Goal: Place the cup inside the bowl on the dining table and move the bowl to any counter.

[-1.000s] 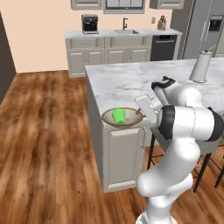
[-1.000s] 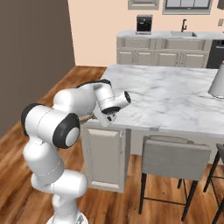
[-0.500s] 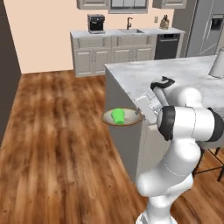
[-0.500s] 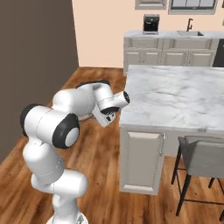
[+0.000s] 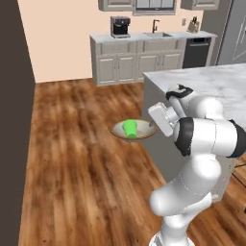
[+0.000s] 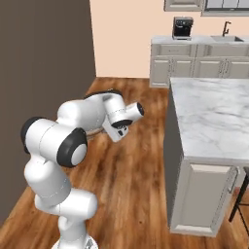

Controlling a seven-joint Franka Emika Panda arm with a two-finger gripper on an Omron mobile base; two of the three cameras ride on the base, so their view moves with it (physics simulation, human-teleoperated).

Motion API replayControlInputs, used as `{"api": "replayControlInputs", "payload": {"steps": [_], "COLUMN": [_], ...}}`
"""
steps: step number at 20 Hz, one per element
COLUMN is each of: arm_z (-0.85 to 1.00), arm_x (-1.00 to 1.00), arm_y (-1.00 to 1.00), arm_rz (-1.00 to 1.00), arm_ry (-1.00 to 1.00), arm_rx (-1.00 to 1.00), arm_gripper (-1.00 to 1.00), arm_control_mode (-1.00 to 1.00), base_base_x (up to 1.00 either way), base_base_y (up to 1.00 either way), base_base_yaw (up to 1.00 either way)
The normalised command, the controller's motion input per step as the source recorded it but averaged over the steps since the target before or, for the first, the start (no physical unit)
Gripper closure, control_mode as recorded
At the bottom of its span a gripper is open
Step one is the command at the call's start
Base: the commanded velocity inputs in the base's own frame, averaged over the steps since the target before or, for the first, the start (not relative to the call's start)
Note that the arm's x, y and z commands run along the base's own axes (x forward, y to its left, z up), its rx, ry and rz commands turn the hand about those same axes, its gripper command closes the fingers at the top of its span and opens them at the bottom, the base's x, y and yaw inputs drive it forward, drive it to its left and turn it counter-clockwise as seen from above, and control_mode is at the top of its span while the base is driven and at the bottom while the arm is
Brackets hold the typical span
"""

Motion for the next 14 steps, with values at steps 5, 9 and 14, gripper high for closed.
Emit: {"api": "replayControlInputs", "payload": {"steps": [5,9,14], "arm_z": [0.0,0.0,0.0], "arm_x": [0.0,0.0,0.0], "arm_y": [0.0,0.0,0.0], "arm_rz": [0.0,0.0,0.0], "arm_ry": [0.0,0.0,0.0], "arm_rx": [0.0,0.0,0.0], "arm_gripper": [1.0,1.0,1.0], "arm_control_mode": [1.0,1.0,1.0], "base_base_x": [0.98,1.0,1.0], "base_base_y": [0.55,0.47,0.35], "base_base_yaw": [0.0,0.0,0.0]}}
